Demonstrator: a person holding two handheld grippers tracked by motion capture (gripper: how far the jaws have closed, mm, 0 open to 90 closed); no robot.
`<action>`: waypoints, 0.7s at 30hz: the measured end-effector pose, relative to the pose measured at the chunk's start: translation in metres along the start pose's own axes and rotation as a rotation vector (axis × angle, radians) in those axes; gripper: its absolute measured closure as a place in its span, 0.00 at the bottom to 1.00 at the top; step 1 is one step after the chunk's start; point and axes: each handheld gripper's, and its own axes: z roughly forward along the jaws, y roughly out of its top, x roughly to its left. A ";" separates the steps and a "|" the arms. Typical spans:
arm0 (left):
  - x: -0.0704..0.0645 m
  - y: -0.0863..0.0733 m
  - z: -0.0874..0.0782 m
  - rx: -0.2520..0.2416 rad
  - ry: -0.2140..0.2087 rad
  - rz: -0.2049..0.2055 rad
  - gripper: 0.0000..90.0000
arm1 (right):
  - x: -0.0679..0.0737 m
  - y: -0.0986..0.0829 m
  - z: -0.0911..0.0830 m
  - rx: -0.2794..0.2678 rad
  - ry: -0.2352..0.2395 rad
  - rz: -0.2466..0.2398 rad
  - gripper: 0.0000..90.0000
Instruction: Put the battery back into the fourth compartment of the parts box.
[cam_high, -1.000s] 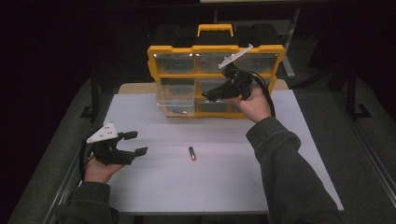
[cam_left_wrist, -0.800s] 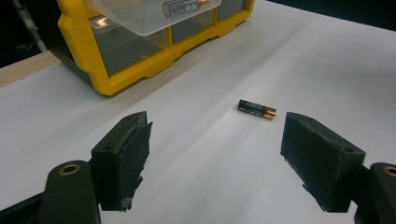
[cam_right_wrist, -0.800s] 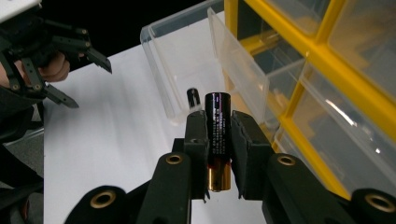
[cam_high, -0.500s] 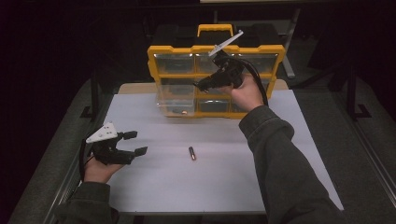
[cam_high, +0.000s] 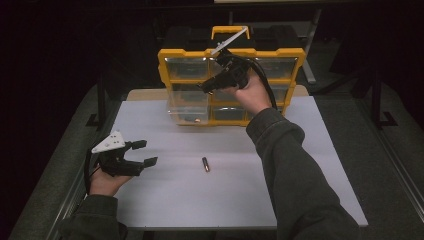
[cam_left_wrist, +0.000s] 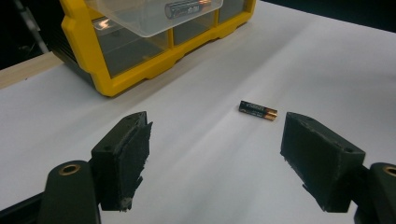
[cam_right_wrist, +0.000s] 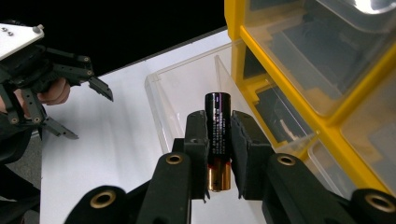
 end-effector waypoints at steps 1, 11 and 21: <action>0.000 0.000 0.000 0.000 0.000 0.000 0.26 | 0.001 0.002 0.001 0.002 0.003 0.006 0.85; 0.000 0.000 0.000 -0.002 -0.002 -0.004 0.26 | 0.003 0.011 0.019 0.018 0.001 -0.017 0.85; 0.001 0.000 -0.001 -0.008 0.000 -0.006 0.26 | 0.003 0.012 0.037 0.047 0.004 -0.010 0.84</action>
